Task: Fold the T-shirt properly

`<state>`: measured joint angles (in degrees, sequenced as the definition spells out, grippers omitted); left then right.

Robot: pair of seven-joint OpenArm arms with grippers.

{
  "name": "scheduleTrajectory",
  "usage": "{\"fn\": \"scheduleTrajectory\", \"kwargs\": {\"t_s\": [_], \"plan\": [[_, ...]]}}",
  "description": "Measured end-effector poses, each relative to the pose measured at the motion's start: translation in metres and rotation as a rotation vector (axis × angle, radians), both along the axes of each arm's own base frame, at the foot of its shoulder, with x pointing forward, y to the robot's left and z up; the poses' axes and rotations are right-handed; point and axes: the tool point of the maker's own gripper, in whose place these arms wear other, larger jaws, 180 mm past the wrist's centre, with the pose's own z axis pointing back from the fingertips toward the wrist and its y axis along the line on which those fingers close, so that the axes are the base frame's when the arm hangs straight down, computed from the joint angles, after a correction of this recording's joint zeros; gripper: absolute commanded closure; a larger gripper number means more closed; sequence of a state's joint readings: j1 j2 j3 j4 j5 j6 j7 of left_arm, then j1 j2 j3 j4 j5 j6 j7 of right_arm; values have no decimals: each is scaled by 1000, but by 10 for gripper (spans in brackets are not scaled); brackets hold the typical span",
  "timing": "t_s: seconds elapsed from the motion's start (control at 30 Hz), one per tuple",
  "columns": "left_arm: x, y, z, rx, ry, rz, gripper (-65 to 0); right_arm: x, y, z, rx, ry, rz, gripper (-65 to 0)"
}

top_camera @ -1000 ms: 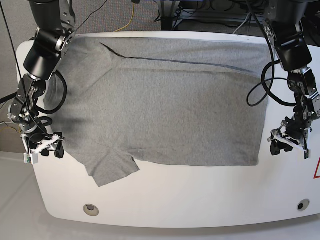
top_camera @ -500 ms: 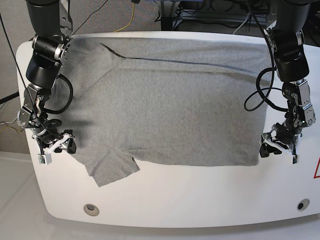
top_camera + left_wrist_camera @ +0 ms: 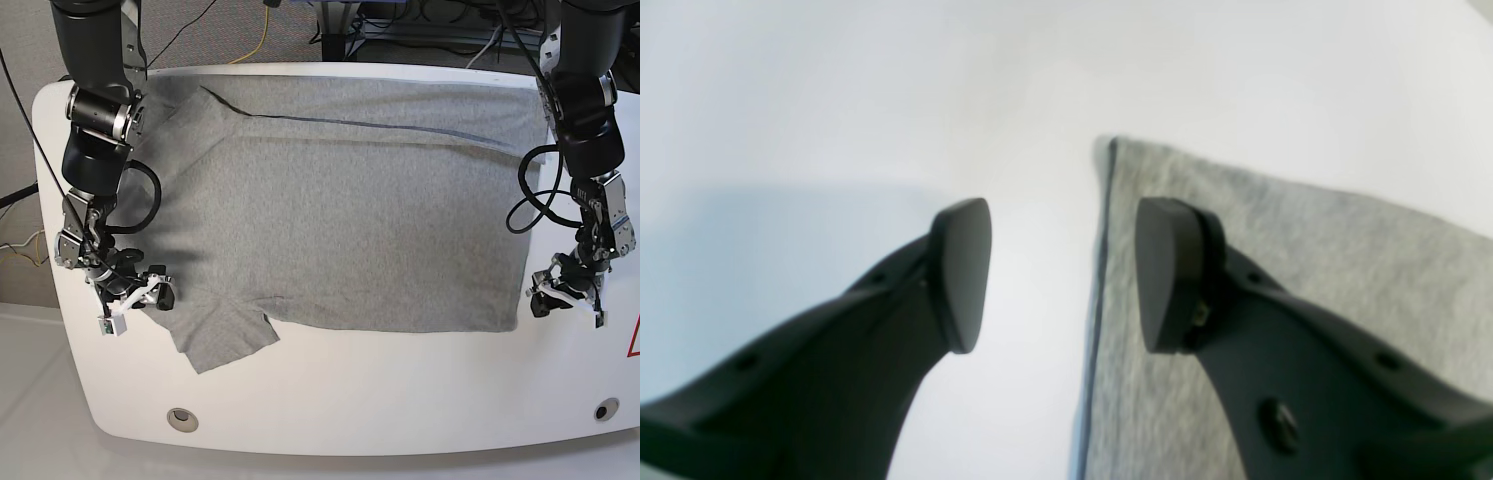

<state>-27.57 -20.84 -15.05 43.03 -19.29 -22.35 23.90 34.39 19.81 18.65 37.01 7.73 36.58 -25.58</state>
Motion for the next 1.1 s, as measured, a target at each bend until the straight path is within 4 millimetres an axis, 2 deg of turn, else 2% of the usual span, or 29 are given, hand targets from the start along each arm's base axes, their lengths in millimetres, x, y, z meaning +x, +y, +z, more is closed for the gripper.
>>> {"fn": "scheduleTrajectory", "kwargs": {"t_s": [0.13,0.27,0.57,0.87,0.97,1.1], "plan": [[-7,-2,-14,-10,37,1,-329,-1,1,-1,12,-1,1,-351],[-10,-1,-20,-14,48,7,-328,-3,6,-7,16,12,5,-354],[-4,-4,-9,-17,25,-6,-327,-2,27,-20,12,18,21,-353],[-9,-7,-12,-35,27,-9,-326,-10,-5,-29,-8,34,-77,-352],[-6,-10,-10,-58,12,-18,-324,-9,-9,-27,-15,28,-83,-354],[-2,-13,-12,-96,4,-15,-325,-5,-4,-25,-15,10,-78,-354]]}}
